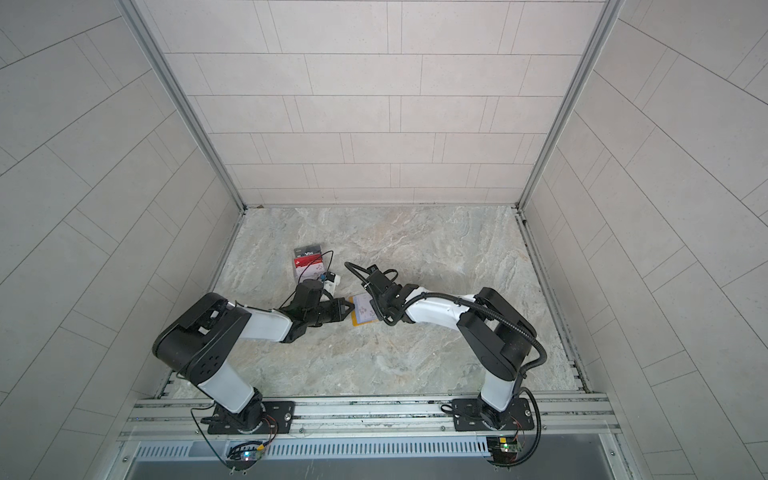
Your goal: Take the credit cards out of the card holder
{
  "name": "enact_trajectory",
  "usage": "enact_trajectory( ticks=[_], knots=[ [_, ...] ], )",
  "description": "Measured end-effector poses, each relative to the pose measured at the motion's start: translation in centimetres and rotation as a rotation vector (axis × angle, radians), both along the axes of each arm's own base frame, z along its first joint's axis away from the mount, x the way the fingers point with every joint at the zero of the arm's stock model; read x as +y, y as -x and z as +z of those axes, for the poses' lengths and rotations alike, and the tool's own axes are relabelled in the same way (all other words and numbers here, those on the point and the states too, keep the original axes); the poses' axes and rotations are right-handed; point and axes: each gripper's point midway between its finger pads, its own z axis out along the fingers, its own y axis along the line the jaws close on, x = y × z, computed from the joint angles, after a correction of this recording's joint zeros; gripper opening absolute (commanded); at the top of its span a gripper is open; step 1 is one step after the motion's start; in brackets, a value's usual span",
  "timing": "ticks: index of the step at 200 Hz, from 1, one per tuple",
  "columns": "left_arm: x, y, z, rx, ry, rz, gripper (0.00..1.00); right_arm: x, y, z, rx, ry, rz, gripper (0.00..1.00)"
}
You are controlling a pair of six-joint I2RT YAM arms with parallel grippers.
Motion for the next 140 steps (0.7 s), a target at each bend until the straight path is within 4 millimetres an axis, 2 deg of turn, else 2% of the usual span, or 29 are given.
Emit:
enact_trajectory(
  ticks=[68, 105, 140],
  knots=[
    [-0.1, 0.1, 0.0, -0.005, -0.005, -0.018, 0.00, -2.6, 0.2, 2.7, -0.008, 0.043, -0.044, 0.32],
    [-0.2, 0.3, 0.0, -0.006, -0.003, -0.032, 0.00, -2.2, -0.2, 2.9, 0.126, -0.108, -0.030, 0.38],
    [-0.3, 0.4, 0.0, -0.005, -0.002, -0.041, 0.00, -0.4, -0.4, 3.4, 0.260, -0.302, 0.011, 0.46]
  ],
)
